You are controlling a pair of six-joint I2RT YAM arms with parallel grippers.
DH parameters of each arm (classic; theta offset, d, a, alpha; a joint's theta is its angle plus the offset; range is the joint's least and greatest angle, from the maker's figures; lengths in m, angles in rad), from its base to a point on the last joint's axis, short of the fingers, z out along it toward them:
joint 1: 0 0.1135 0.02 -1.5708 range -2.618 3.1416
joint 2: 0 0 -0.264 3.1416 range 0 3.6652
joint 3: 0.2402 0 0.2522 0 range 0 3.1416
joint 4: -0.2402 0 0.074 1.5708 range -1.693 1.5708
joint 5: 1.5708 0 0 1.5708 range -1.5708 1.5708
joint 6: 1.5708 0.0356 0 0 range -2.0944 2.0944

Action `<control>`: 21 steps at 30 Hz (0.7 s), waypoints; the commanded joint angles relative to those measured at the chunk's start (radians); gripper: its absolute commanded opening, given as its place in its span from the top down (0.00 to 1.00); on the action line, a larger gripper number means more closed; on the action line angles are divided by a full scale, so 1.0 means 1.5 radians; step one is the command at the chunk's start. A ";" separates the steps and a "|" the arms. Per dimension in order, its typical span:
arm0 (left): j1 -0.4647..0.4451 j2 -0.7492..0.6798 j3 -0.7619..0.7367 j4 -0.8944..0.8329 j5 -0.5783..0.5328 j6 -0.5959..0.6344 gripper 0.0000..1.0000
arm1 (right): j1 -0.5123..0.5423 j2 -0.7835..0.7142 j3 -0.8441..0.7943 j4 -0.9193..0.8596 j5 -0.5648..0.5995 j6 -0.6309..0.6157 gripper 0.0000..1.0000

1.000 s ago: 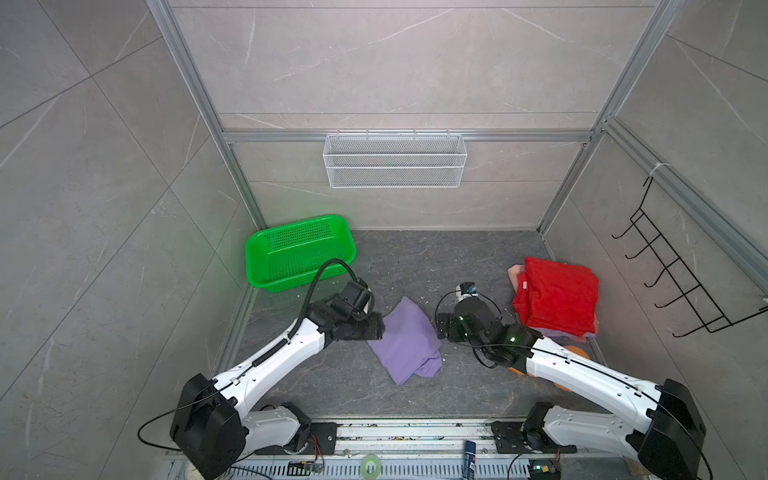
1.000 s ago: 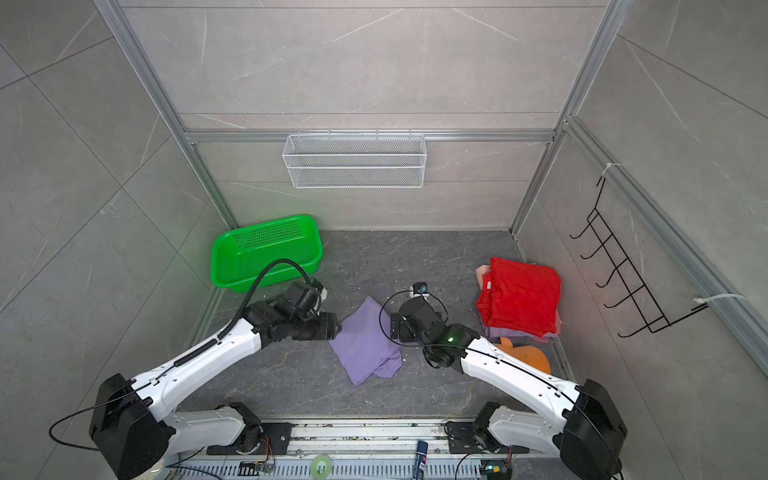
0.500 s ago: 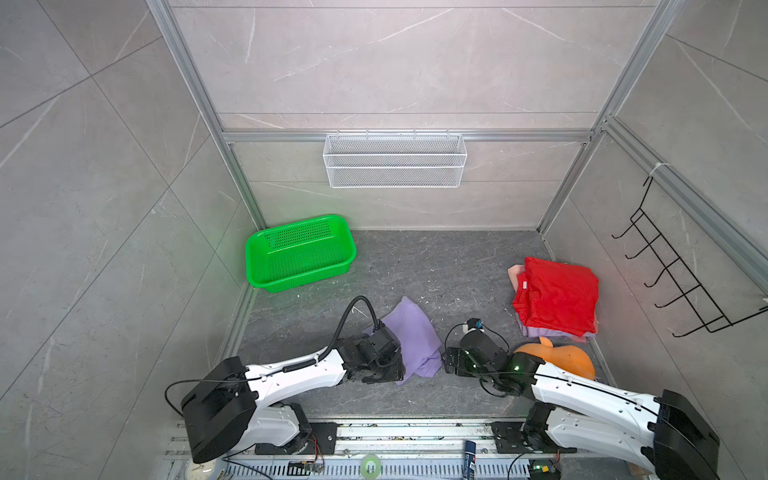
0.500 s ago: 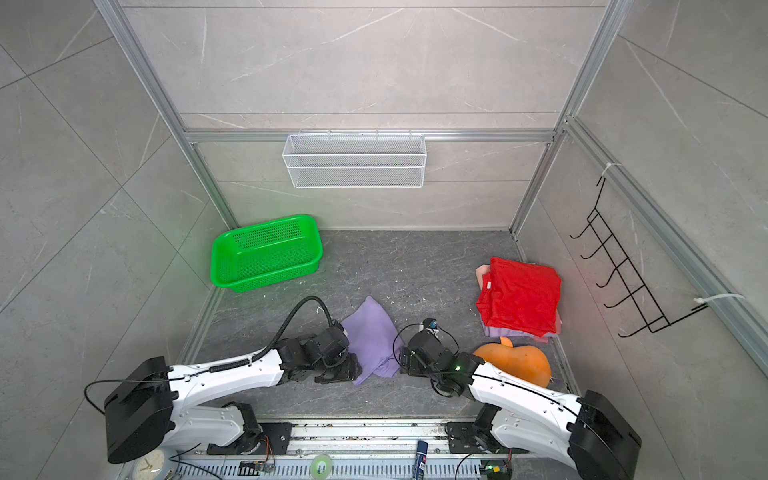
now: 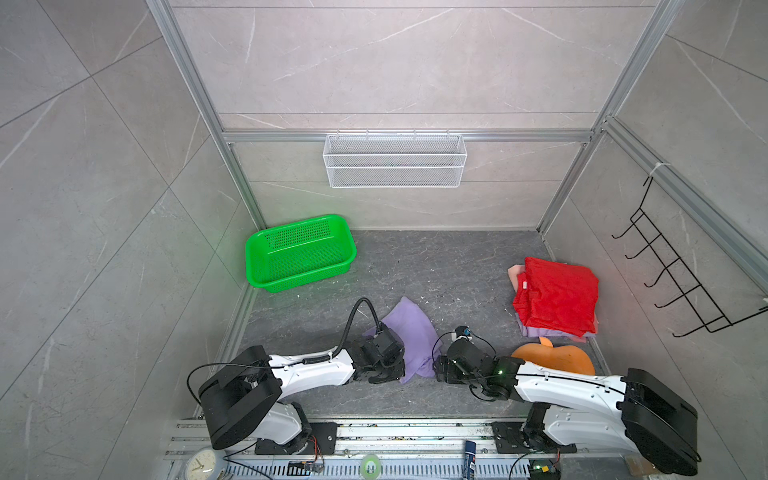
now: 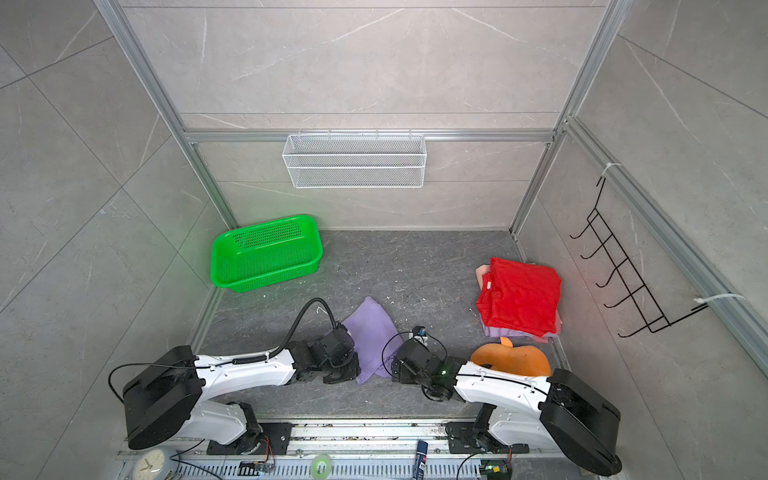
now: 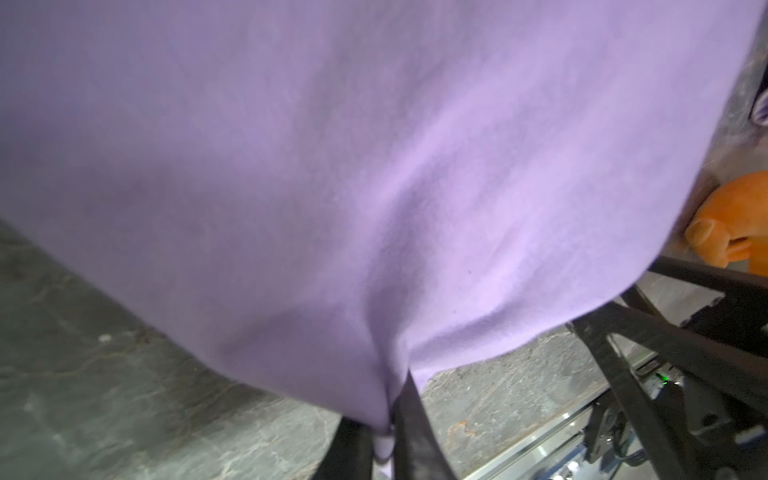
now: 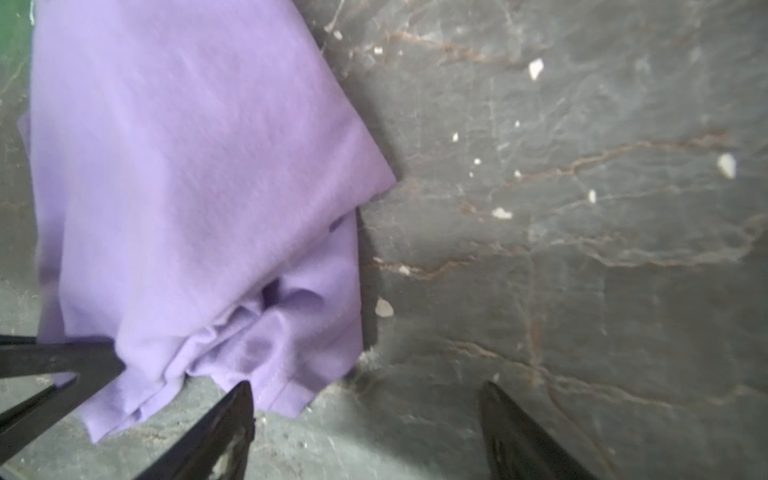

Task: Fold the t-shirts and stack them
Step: 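Grasp the lavender shirt with both grippers and lift it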

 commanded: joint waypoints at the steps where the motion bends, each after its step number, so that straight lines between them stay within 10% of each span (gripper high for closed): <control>1: -0.001 -0.061 0.045 -0.012 -0.040 0.031 0.95 | 0.012 0.021 -0.019 0.051 0.012 0.012 0.15; 13: 0.009 -0.167 0.113 -0.097 -0.106 0.069 1.00 | 0.044 0.130 -0.019 0.193 0.051 0.002 0.34; 21: 0.018 -0.238 0.131 -0.154 -0.163 0.085 1.00 | 0.045 0.138 0.003 0.201 0.123 0.004 0.92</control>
